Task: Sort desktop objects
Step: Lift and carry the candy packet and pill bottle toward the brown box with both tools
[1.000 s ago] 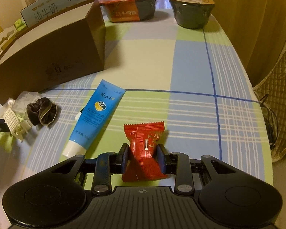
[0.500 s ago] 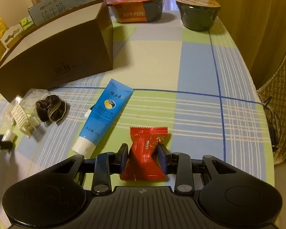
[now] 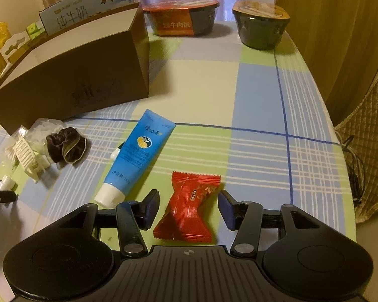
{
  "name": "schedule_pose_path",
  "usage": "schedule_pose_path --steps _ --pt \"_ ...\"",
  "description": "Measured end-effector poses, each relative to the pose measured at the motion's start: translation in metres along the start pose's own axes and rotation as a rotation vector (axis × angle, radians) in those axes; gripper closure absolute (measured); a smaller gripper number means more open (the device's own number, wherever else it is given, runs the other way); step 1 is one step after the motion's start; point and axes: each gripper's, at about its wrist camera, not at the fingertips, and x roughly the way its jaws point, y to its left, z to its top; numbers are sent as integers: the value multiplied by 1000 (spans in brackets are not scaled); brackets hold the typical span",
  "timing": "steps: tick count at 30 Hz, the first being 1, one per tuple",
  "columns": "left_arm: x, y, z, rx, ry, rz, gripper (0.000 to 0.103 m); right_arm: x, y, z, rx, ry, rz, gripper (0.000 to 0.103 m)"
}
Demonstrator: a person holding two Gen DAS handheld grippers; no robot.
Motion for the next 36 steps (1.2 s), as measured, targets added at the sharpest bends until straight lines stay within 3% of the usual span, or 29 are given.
schedule_pose_path --steps 2,13,14,16,20,36 --pt "0 1 0 -14 2 -18 80 1 0 0 6 1 0 54" --pt "-5 8 -9 -48 11 1 80 9 2 -2 19 9 -28 56" --pt "-5 8 -10 -48 11 1 80 10 3 -3 16 10 -28 58" --pt "-7 8 -11 -47 12 3 80 12 5 -4 4 27 -27 73" --pt "-10 10 -14 -54 5 4 80 11 10 -7 -13 35 -39 78" --pt "-53 23 2 -89 -107 -24 80 -28 72 23 -71 -46 180 79"
